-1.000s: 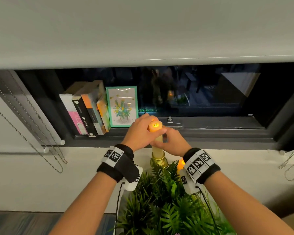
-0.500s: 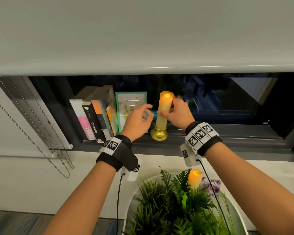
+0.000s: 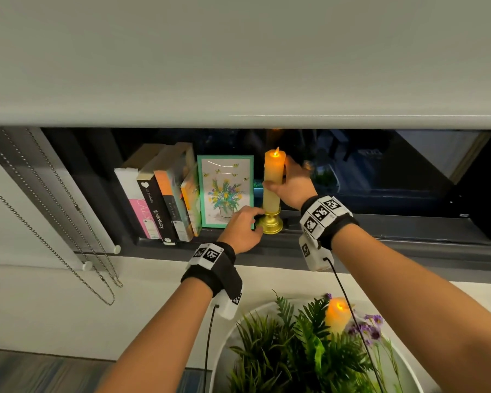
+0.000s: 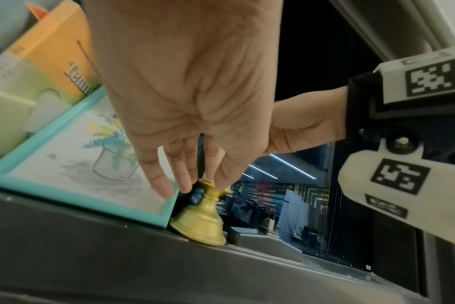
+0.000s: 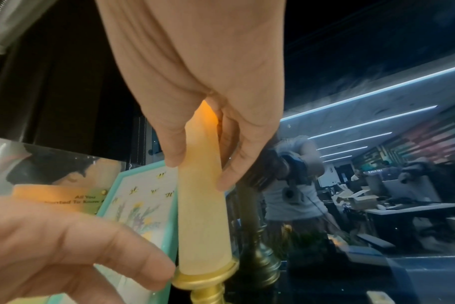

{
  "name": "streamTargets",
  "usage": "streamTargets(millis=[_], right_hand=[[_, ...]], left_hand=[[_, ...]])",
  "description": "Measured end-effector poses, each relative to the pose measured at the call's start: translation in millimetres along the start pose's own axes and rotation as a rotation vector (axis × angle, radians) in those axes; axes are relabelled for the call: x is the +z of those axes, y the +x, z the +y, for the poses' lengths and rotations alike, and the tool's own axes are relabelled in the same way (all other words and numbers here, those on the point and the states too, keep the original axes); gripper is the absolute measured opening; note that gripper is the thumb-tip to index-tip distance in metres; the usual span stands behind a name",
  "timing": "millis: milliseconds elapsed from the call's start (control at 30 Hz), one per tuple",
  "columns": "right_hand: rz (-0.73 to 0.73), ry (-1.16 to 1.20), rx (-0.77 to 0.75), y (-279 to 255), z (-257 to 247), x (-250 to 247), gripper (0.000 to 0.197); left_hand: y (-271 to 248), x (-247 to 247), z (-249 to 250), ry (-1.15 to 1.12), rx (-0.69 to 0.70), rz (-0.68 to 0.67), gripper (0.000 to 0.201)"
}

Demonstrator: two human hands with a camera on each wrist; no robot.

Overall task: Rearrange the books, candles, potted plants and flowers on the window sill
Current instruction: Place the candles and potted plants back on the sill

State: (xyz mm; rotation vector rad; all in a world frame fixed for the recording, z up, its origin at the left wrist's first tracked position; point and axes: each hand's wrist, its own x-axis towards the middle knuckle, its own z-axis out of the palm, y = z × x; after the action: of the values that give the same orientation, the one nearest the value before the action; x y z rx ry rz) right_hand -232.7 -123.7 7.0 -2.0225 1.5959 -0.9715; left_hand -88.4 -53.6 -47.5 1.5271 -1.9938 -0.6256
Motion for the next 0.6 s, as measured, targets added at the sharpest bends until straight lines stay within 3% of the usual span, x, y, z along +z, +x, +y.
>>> streamTargets(millis=[400, 533, 600], right_hand=[[-0.08, 0.005, 0.091, -5, 19, 7, 0.062], [-0.175, 0.018, 0.122, -27, 30, -8, 0.075], [-0.219, -0.004, 0.13, -48, 37, -22, 0.071]], left_hand=[[10, 23, -3, -0.038, -0.03, -0.023, 0.055], [6, 26, -4, 0.009, -0.026, -0.018, 0.049], [2, 28, -4, 0.033, -0.011, -0.006, 0.043]])
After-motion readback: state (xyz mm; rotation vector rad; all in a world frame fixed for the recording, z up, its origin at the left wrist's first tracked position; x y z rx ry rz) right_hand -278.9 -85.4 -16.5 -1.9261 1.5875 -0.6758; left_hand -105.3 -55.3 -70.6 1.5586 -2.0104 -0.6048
